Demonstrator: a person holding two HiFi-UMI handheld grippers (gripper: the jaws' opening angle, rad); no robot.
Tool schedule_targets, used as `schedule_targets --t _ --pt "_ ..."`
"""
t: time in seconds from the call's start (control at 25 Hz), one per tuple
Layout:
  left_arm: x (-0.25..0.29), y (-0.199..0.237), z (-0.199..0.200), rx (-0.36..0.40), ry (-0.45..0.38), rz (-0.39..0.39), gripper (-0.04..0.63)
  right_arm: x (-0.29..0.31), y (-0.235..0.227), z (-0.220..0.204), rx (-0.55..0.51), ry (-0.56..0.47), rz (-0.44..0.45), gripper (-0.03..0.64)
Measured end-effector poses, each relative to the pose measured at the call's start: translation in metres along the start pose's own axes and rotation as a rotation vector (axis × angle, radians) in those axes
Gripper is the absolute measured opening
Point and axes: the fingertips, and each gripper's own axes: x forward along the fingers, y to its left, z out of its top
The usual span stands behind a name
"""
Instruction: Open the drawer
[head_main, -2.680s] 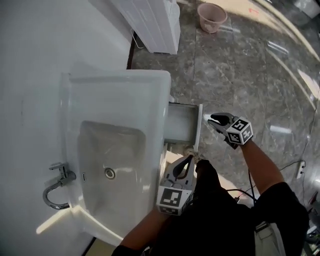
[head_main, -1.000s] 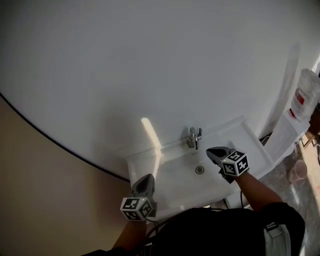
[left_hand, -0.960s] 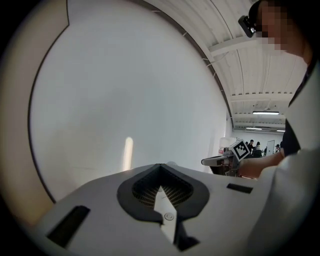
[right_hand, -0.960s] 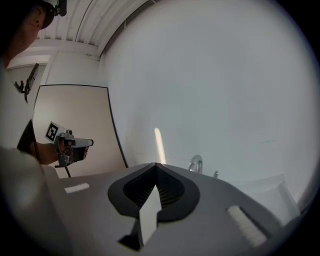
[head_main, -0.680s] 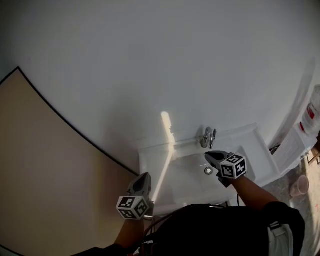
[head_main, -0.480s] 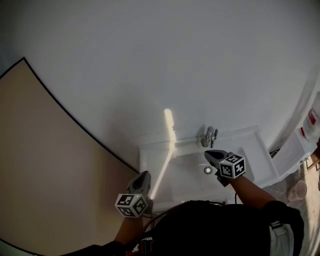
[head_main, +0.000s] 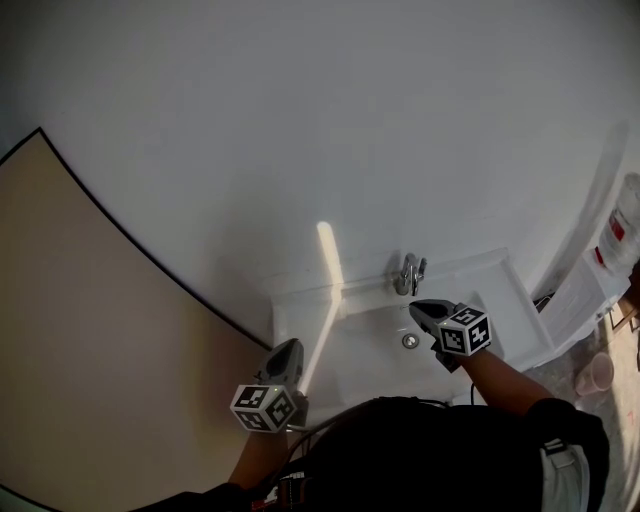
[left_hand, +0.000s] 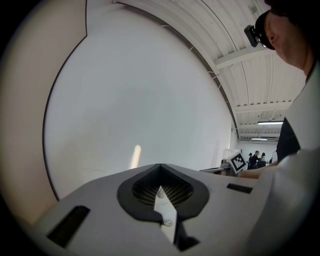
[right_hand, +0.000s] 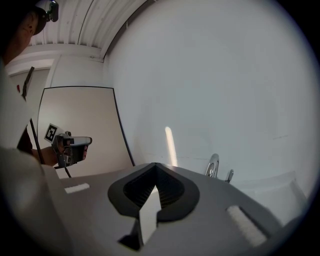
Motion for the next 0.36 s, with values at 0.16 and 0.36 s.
schedule_targets --t 0.16,0.36 --pt "0.0057 -0.0064 -0.0009 -0.003 0.003 -0.018 -0.009 -0.0059 -0.0045 0.0010 -0.005 -0.001 -0.009 -0.002" --pt "0.0099 -0.0049 -0.0060 -0.009 0.012 -0.032 -0.009 -0.0045 -0.0072 -0.0015 -0.013 0.004 -0.019 -0.002"
